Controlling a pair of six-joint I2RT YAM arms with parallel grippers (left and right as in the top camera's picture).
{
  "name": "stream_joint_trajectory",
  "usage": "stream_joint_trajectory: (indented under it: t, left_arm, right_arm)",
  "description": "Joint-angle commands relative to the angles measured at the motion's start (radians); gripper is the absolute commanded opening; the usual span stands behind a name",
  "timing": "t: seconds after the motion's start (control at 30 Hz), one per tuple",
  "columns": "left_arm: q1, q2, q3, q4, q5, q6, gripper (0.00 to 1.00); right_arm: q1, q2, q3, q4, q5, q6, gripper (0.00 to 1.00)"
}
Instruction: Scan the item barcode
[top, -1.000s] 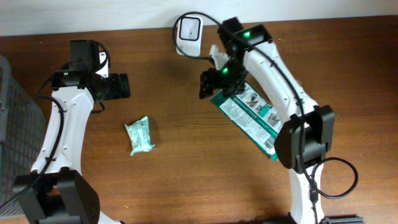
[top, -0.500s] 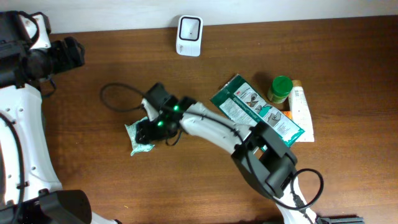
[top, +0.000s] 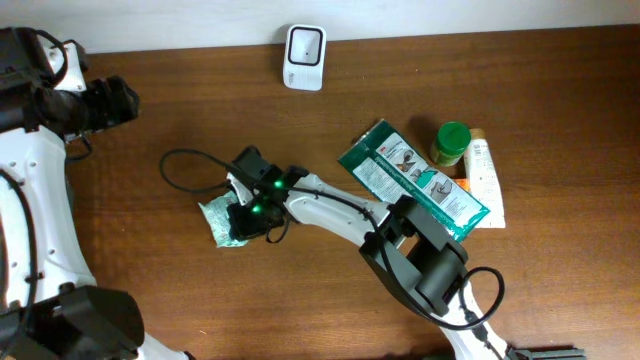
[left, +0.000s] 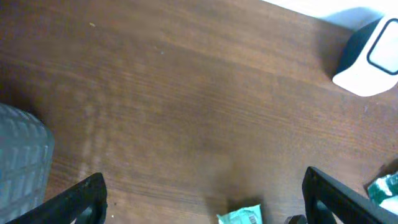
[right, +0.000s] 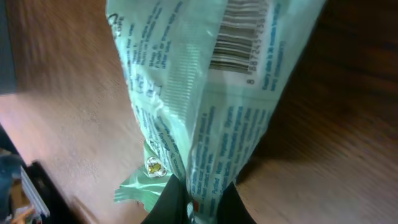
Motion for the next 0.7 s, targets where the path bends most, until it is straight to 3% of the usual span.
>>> stream_joint_trajectory:
  t: [0.0, 0.1, 0.13, 0.17, 0.23, 0.3, 0.37, 0.43, 0.5, 0.67]
  left_arm:
    - [-0.002, 0.033, -0.002, -0.003, 0.065, 0.001, 0.88]
    - [-0.034, 0.033, -0.002, -0.006, 0.078, 0.001, 0.88]
    - [-0.049, 0.033, -0.002, -0.014, 0.078, 0.001, 0.88]
    - [-0.066, 0.036, -0.002, -0.026, 0.078, 0.001, 0.88]
    - [-0.087, 0.047, -0.002, -0.047, 0.078, 0.001, 0.88]
    - [-0.106, 0.076, -0.002, -0.053, 0.078, 0.001, 0.88]
    - [-0.111, 0.108, -0.002, -0.058, 0.079, 0.001, 0.88]
    - [-0.11, 0.124, -0.002, -0.06, 0.078, 0.001, 0.88]
    - [-0.11, 0.138, -0.002, -0.06, 0.078, 0.002, 0.88]
    - [-0.11, 0.164, -0.002, -0.058, 0.078, 0.002, 0.88]
  right_arm:
    - [-0.072, -0.01, 0.064, -0.202, -0.034, -0.285, 0.04]
    - [-0.135, -0.015, 0.196, -0.558, 0.028, -0.771, 0.07]
    - [-0.151, -0.015, 0.216, -0.613, 0.111, -0.837, 0.16]
    - [-0.17, -0.015, 0.223, -0.624, 0.18, -0.843, 0.31]
    - [-0.208, -0.015, 0.248, -0.623, 0.192, -0.812, 0.48]
    - [-0.251, -0.015, 0.315, -0.628, 0.192, -0.72, 0.52]
    - [-0.27, -0.015, 0.374, -0.628, 0.16, -0.529, 0.49]
    - [-0.266, -0.014, 0.37, -0.641, 0.155, -0.26, 0.17]
    - [-0.25, -0.012, 0.323, -0.682, 0.208, -0.103, 0.17]
    - [-0.239, -0.012, 0.108, -0.684, 0.205, -0.067, 0.12]
